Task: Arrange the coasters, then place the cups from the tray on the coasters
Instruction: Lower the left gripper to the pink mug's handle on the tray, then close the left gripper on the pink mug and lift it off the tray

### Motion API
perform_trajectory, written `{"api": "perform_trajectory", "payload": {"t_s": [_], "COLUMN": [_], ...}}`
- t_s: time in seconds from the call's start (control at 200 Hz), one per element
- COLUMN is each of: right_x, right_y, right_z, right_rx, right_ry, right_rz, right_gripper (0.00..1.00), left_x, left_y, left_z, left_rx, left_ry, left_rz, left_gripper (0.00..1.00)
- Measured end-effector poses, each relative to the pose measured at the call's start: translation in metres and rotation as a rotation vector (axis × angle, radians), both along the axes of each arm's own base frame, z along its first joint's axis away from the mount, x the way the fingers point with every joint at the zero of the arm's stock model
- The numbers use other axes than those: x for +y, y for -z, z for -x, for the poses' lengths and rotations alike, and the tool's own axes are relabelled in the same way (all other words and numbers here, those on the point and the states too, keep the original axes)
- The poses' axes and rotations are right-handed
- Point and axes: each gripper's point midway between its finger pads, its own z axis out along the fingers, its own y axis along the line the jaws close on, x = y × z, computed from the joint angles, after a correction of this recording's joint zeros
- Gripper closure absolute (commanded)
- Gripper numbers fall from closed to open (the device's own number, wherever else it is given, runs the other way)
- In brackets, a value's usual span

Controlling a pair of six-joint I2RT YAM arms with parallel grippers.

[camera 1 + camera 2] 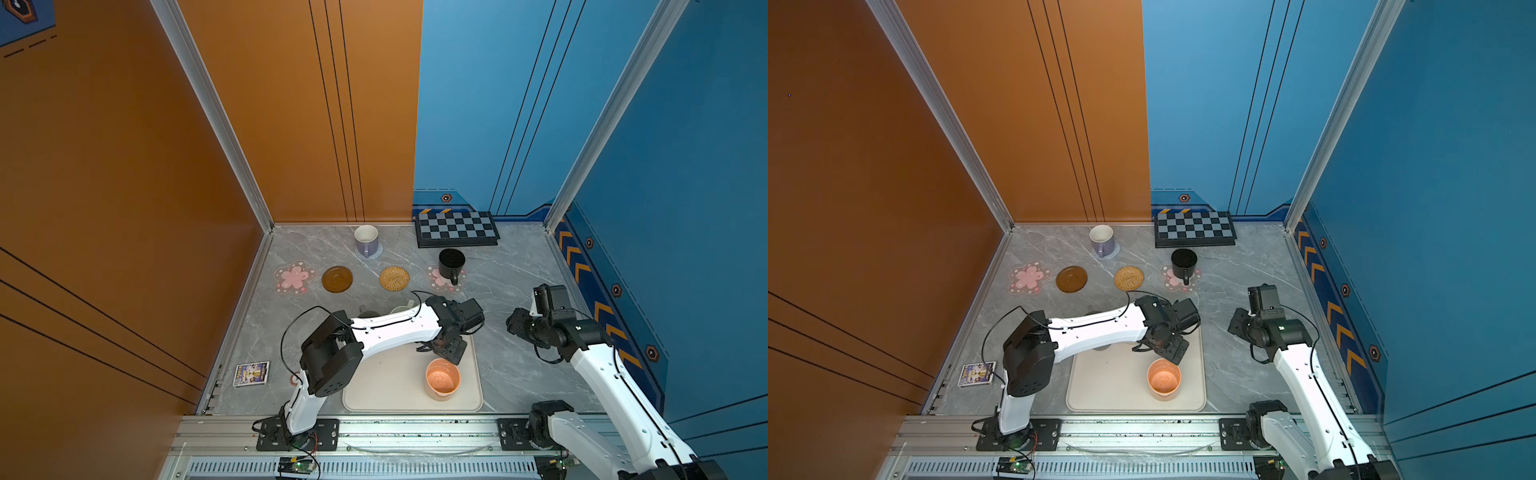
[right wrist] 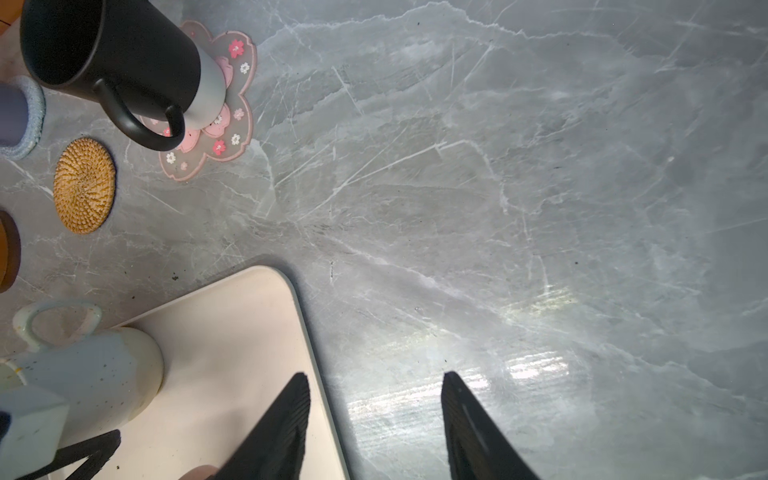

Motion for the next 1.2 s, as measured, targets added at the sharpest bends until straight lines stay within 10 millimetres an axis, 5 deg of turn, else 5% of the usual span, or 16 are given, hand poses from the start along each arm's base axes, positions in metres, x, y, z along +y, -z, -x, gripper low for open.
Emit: {"api": "perform_trajectory", "payload": {"t_s": [0.355,0.671,1.201], "right_x": [0.021,0.037,0.062], "right_y": [0.006,0.011,0.008], "right_z": [-0.006,-0.008,-0.024], "right_rx": [0.007,0.017,0.004], "right_ry": [-0.067,-0.112,-0.182], "right_rz": [0.002,0.011,0.020], "right_gripper": [0.47,0.47,0.47], "left_x": [0.033,0.065,0.132], "left_y": [-0.019,-0.002,-0.011], "left_z": [0.006,0.013,0.051], "left_rx": [-0.026,-0.003,0.009], "left_ry": [-0.115,-0.209,-0.315], "left_rz": [0.018,-0.038,-0.103], "left_gripper": [0.05,0.06,0.09]}}
